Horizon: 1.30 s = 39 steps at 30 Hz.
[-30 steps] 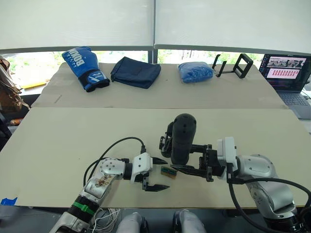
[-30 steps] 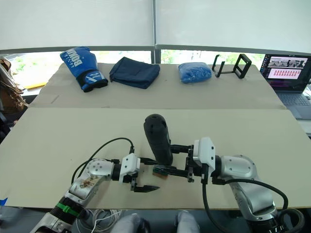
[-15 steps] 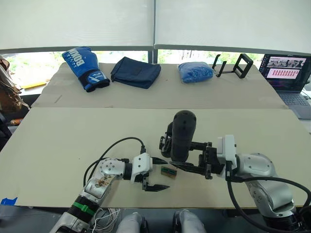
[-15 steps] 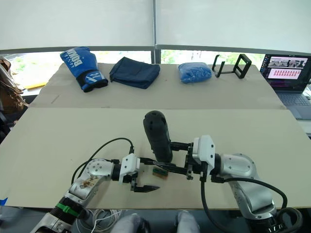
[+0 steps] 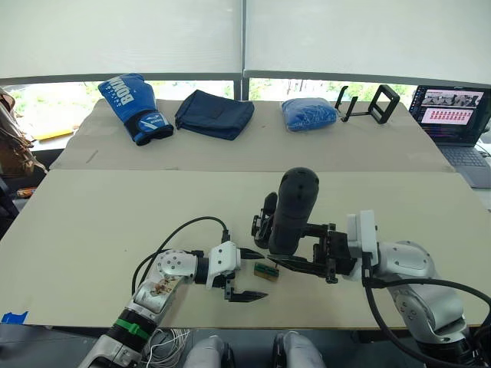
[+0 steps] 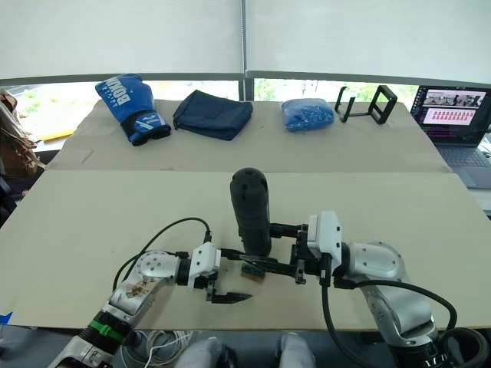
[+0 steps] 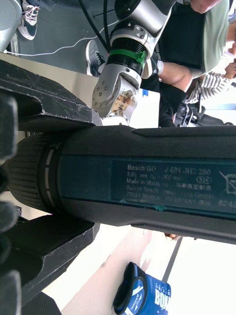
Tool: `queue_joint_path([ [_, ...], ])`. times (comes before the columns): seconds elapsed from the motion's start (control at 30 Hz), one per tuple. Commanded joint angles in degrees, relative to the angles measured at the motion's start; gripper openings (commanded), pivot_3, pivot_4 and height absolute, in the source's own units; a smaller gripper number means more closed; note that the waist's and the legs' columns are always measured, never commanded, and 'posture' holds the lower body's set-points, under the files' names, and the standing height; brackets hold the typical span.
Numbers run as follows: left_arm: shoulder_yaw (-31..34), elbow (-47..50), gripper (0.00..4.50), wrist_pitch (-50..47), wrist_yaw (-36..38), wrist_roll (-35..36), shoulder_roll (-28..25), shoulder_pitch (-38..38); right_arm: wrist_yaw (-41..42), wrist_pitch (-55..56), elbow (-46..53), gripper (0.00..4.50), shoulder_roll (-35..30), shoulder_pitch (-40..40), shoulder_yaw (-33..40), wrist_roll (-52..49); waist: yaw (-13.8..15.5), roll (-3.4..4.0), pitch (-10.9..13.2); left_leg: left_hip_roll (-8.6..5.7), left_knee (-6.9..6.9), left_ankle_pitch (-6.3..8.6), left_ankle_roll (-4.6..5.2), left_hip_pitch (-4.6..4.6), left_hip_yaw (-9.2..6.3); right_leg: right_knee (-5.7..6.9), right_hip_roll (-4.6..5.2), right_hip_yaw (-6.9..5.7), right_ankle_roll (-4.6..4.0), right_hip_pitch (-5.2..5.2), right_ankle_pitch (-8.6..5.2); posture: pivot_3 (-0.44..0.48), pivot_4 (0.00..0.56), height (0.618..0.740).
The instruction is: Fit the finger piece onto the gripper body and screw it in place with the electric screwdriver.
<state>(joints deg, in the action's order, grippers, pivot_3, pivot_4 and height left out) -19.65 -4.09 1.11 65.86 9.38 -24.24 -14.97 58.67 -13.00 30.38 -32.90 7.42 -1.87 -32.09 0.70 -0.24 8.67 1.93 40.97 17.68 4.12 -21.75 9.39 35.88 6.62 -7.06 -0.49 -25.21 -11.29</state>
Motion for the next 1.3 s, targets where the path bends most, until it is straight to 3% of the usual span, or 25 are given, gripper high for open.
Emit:
queue_joint_path([
  [0.03,-0.48,-1.63,4.50,-0.75,-0.48,-0.59,-0.32,1.39,-0.16,0.60,1.80,1.91,-0.32,0.35,0.21,-0.75,0.00,0.00,0.00,0.00,0.00,0.00,0.00,0.00,0.00,0.00,0.00,0.00,0.00,0.00,0.00,0.000,0.150,0.740],
  [1.3,-0.75,-1.35,4.50,-1.26,-0.50,-0.51,-0.12,1.57,-0.34,0.43,1.99,1.91,-1.18,-0.77,-0.62,-0.08,0.01,0.00,0.00,0.00,-0.02,0.02,0.03,-0.01,-0.02,-0.02,0.03,-0.01,0.00,-0.01,0.00,0.000,0.150,0.740],
])
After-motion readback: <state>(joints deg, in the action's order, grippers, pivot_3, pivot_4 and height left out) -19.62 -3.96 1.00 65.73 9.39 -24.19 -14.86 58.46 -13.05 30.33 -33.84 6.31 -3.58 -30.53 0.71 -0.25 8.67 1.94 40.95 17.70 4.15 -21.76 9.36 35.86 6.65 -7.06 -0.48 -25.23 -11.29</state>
